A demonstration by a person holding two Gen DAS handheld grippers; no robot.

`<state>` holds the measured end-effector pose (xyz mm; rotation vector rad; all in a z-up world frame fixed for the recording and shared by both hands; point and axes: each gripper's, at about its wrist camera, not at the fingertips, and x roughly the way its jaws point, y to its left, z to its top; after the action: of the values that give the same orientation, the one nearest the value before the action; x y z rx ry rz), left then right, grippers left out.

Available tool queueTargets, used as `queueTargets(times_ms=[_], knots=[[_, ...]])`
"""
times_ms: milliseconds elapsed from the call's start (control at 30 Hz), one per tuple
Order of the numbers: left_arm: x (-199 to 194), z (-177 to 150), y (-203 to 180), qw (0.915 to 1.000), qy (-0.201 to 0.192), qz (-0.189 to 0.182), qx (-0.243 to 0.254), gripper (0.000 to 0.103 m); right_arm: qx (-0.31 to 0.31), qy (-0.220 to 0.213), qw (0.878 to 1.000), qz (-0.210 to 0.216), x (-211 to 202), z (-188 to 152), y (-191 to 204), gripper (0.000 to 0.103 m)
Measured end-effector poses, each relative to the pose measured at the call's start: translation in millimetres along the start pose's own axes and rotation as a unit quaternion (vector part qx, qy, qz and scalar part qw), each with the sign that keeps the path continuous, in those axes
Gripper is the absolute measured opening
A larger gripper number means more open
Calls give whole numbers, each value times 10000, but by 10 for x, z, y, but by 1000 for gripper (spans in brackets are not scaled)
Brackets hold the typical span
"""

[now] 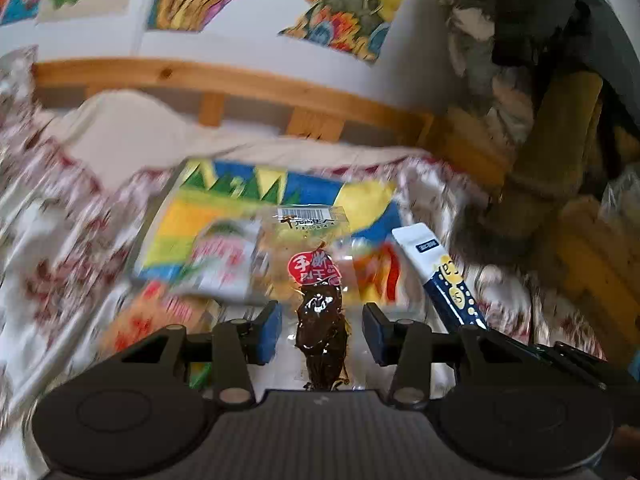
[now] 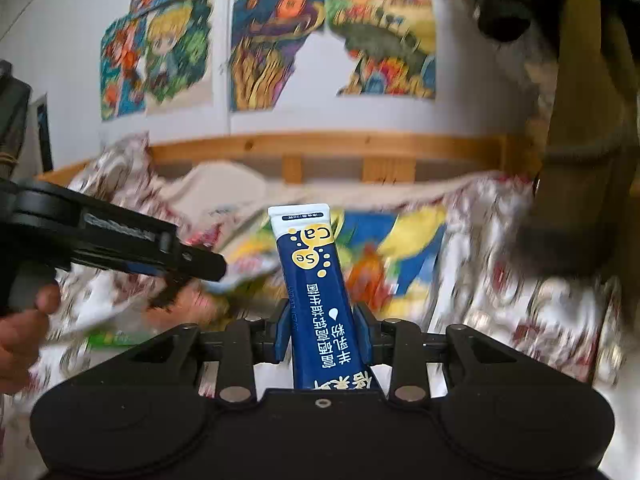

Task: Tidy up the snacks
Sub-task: 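Carry both packs over the metal tin and open both tools to drop them inside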

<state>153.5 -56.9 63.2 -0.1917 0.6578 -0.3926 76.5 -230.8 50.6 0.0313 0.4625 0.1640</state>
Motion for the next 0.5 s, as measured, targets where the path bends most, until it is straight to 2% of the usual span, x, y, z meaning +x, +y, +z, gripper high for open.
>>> queueTargets(times_ms=[100,267,500], knots=[[189,261,-62,10000,-85,-52,-1,48,-14,-236,9997,-57,124,265,-114,35],[548,654,-134,9996,-259,76,87,48,-41,-498,9987,-69,508,681,-316,35],[1079,875,-154,9996,-266,80,77,48,154,-476,9986,-175,1081,913,-590,35]])
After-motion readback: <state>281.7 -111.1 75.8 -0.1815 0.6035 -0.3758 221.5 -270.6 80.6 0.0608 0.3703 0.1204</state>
